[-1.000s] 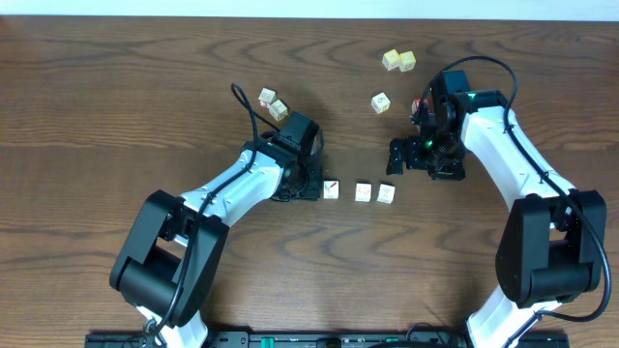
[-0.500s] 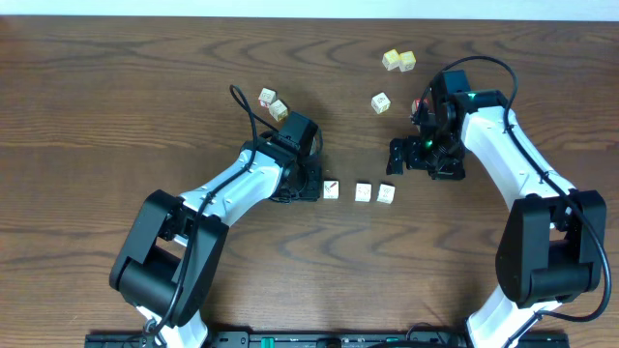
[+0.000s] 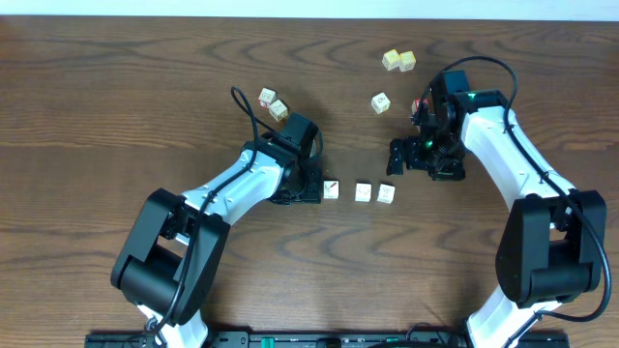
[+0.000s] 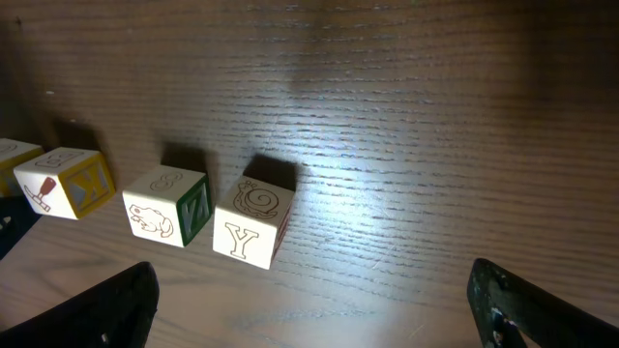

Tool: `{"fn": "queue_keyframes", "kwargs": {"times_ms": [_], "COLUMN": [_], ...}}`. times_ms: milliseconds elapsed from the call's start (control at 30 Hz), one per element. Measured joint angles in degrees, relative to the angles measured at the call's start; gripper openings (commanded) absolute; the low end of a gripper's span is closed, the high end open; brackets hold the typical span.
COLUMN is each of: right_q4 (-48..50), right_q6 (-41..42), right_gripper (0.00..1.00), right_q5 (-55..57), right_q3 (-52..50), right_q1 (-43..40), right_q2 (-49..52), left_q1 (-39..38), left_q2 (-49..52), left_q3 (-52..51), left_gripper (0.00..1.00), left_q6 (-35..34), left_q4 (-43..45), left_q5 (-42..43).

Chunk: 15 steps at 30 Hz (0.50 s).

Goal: Lift 4 blocks
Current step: 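Push the soccer-ball block with the left gripper into line with others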

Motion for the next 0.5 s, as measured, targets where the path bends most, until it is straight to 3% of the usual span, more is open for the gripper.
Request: {"fn": "queue_keyframes", "kwargs": {"times_ms": [267,300,333,367,433,500], "right_q4": [-0.68,-1.09,-2.19,-3.02,-4.00,-5.01], "right_q6": [0.24,0.39,0.68,0.90,1.31,1.64], "right_gripper": [0.99,0.92,0.54,0.27,0.01,0.01], "right_q5": [-0.07,-0.07,-0.04,-0.07,0.07,0.57], "right_q3": [0.00,0.00,0.00,0.02,0.00,0.00], "right_q1": [0.00,0.00,0.00,0.00,0.00,0.00], "right_q2": [0.00,0.00,0.00,0.00,0.00,0.00], "left_q1": [0.22,0.44,1.01,1.86,4.13,7.06], "left_q2": [-3.26,-4.96,-7.48,-10.16,-13.62,-15.78], "left_q3": [0.00,0.00,0.02,0.04,0.37,0.42], "left_gripper": [0.48,0.48,0.48,0.47,0.47,0.42], "left_q6": [-0.02,-0.02,-0.02,-0.02,-0.02,0.00], "left_q4": [-1.51,-1.97,-3.04,-3.91,-6.12,-8.28], "left_q5": [1.95,1.97,2.10,2.12,2.16,2.38]}}
